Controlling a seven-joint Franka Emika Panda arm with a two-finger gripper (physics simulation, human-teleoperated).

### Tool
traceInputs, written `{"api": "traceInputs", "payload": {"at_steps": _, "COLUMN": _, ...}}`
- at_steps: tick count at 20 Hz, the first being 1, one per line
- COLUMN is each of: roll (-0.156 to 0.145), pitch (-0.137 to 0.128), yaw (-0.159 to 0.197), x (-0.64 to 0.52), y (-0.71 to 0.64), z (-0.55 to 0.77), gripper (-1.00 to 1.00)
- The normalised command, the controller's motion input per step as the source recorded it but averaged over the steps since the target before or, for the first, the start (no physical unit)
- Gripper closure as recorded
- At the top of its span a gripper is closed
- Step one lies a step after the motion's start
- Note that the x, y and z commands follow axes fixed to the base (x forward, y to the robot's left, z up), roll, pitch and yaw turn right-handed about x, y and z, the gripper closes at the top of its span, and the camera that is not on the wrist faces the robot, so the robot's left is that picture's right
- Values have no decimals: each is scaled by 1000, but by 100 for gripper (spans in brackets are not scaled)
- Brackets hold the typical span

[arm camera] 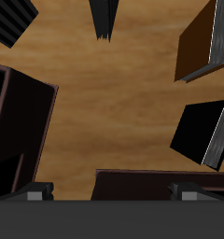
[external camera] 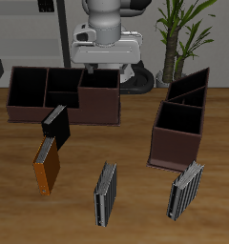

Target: Place the black book into the left desk caddy's right compartment

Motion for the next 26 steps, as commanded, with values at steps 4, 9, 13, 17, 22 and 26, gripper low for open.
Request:
{"api": "traceInputs", "payload": {"at_steps": 4, "roll": 48, "pitch": -40, "yaw": -43, "x": -174, "y": -568, "z": 151, "gripper": -100}}
{"api": "traceInputs", "payload": {"at_steps": 9, "roll": -5, "pitch": -53, "yaw": -55, "x": -151, "y": -521, "z": 121, "gripper": -100}}
{"api": "traceInputs", "payload": {"at_steps": 13, "roll": 17, "pitch": -50, "yaw": -48, "x": -39, "y": -340, "z": 71, "gripper": -100}}
{"api": "traceInputs", "payload": {"at_steps": 17, "roll": -19, "pitch": 11, "yaw": 7, "x": 131, "y": -370, "z": -22, "gripper": -100}}
{"api": "traceInputs", "payload": {"at_steps": 22, "roll": 9, "pitch": 17, "yaw": -1, "x": 203, "y": -339, "z": -97, "gripper": -100}}
{"api": "traceInputs", "payload": {"at_steps": 26, "roll": -3, "pitch": 22, "yaw": 4, "x": 175, "y": -167, "z": -162, "gripper": -100}}
